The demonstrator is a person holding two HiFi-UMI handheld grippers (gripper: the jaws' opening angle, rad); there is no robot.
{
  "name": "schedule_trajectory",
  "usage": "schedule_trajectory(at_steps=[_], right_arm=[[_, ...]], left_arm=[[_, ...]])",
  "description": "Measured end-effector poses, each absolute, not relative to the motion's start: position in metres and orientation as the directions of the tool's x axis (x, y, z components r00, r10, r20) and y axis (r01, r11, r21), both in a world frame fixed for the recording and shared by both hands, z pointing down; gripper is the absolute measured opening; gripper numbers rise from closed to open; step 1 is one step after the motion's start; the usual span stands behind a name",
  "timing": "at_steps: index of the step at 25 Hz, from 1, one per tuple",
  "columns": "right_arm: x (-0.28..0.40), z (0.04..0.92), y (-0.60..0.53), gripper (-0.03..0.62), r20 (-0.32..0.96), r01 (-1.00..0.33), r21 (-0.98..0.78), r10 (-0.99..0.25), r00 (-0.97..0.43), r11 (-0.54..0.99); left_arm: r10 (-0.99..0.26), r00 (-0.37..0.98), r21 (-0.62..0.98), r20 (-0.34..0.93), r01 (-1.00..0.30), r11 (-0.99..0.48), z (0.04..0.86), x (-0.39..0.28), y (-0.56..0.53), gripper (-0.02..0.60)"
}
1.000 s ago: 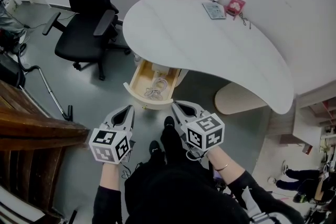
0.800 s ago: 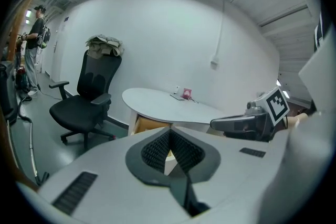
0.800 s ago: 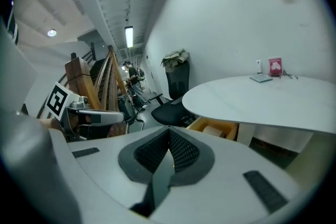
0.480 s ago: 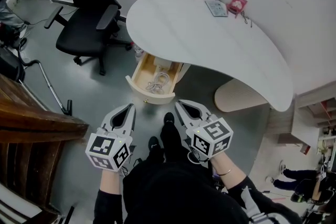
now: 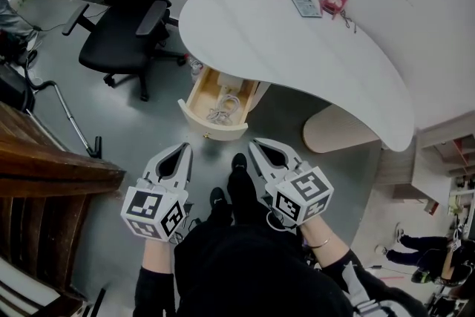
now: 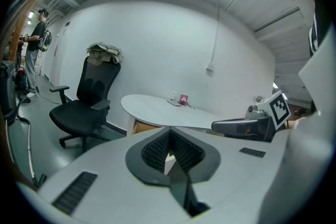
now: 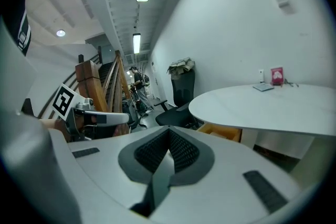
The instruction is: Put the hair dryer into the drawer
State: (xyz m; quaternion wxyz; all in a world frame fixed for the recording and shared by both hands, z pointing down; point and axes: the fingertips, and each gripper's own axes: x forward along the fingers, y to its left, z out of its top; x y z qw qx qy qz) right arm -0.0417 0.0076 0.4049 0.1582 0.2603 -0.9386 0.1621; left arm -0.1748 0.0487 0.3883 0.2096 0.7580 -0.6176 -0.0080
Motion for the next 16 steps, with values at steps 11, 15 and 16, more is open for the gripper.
schedule_trajectory(at_steps=[11,15,16], right_arm=[[-0.042,0.392,0.017,0.003,0.351,-0.514,-0.175,-0.435,-0.830,0.840],[-0.043,0.388,0.020,0.003,0.338,-0.506,-0.178,-0.430,-0.837,0.844],[-0.044,0.388,0.020,0.003,0.336,-0.505,-0.180,-0.430,-0.838,0.844]], left_arm=[[-0.936,0.263,0.297,0.233,-0.936,-0.189,0.376,-0.167,0.056,0.009],[-0.936,0.271,0.295,0.226,-0.935,-0.199,0.374,-0.164,0.061,0.009],[-0.936,0.272,0.295,0.224,-0.934,-0.201,0.374,-0.164,0.062,0.009]])
